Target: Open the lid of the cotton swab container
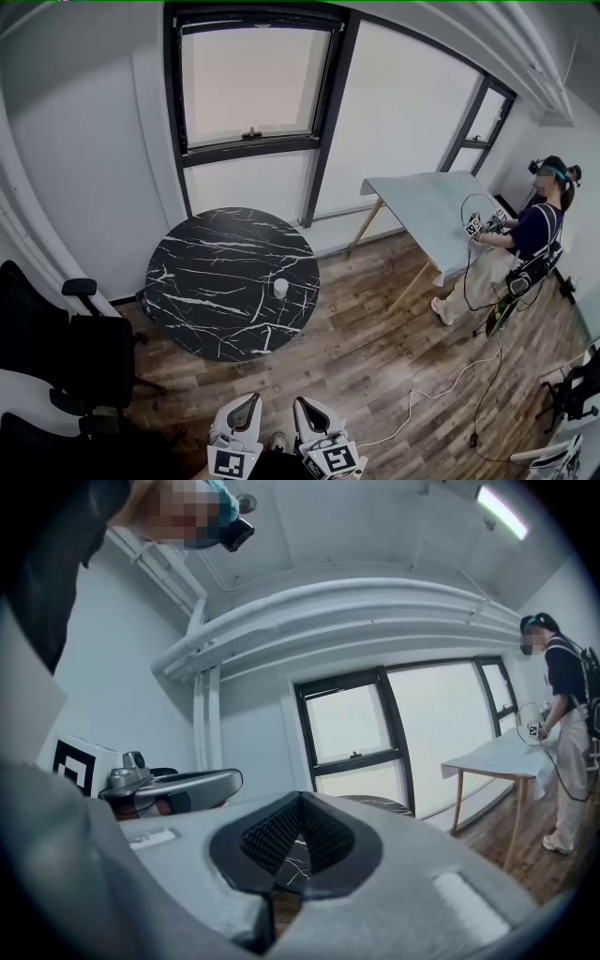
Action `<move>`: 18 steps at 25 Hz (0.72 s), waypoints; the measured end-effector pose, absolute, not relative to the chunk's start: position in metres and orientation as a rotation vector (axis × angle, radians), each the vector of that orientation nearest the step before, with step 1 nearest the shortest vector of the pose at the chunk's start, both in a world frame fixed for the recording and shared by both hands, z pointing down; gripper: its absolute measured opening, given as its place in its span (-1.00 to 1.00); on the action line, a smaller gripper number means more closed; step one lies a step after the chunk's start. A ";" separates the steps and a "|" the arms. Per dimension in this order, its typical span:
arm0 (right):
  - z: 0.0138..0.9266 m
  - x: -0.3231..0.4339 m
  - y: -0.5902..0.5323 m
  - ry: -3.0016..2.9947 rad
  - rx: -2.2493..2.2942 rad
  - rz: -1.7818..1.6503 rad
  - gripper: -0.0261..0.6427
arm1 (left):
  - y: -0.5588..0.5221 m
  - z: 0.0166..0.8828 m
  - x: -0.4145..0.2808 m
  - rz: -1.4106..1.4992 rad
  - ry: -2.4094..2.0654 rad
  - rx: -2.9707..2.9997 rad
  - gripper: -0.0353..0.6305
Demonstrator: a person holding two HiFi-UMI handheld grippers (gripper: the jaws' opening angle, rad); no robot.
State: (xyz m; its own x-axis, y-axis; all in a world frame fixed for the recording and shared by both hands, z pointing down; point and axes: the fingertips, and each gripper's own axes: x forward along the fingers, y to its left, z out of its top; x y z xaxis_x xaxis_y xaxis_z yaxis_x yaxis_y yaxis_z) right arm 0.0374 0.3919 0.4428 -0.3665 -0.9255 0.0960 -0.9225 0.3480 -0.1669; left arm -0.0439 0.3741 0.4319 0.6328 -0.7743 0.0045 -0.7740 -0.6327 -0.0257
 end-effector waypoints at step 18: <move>0.453 0.093 0.359 2.509 -1.783 -0.293 -0.93 | 0.348 0.453 0.005 -0.108 1.299 -2.822 -0.88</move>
State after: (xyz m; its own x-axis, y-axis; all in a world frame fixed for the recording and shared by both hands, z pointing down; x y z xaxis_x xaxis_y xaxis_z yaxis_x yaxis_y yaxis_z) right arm 0.0935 0.3588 0.4534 -0.3339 -0.9401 0.0689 -0.9306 0.3171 -0.1825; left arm 0.0051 0.3477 0.4534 0.6485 -0.7596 0.0491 -0.7574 -0.6503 -0.0589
